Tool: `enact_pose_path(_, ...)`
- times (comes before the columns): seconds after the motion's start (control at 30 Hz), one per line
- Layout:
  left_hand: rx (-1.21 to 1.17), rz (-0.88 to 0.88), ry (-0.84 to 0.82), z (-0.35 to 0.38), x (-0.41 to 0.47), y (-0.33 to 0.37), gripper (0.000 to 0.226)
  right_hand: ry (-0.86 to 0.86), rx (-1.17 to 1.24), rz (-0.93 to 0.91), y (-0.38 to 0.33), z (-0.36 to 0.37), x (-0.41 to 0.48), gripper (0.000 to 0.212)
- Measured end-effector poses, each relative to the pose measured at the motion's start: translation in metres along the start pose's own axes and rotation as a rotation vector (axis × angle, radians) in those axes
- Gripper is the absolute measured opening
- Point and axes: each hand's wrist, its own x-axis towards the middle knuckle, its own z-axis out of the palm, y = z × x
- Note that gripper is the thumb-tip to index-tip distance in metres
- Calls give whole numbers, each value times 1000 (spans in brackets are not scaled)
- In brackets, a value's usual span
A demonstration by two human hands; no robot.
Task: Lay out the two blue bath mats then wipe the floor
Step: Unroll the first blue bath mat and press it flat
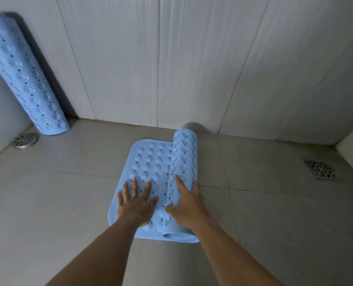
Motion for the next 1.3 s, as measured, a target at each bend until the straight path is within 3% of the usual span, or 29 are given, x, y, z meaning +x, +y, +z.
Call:
enact_pose_path(0.5, 15, -22, 7, -6, -2, -13, 68, 59, 163, 0, -1, 0, 0, 105)
enact_pose_path(0.73, 33, -8, 3, -7, -3, -12, 68, 54, 49, 117, 2, -7, -6, 81)
enact_pose_path(0.9, 21, -16, 1, -5, -5, -8, 68, 78, -53, 194, 6, -1, -6, 109)
enact_pose_path(1.0, 11, -46, 8, -4, -5, 3, 67, 175, -128, 241, 8, -2, -7, 102)
enact_pose_path(1.1, 38, 2, 44, -2, -8, 17, 67, 277, -167, 173, 13, -11, -8, 87)
enact_pose_path(1.17, 58, 67, 69, 1, -11, 23, 73, 256, -177, 130, 22, -17, -9, 75)
enact_pose_path(1.23, 38, 76, 91, 3, -13, 26, 65, 232, -252, 126, 29, -24, -10, 67)
enact_pose_path(1.3, -1, 53, 95, 4, -13, 29, 65, 280, -343, 127, 35, -28, -11, 72)
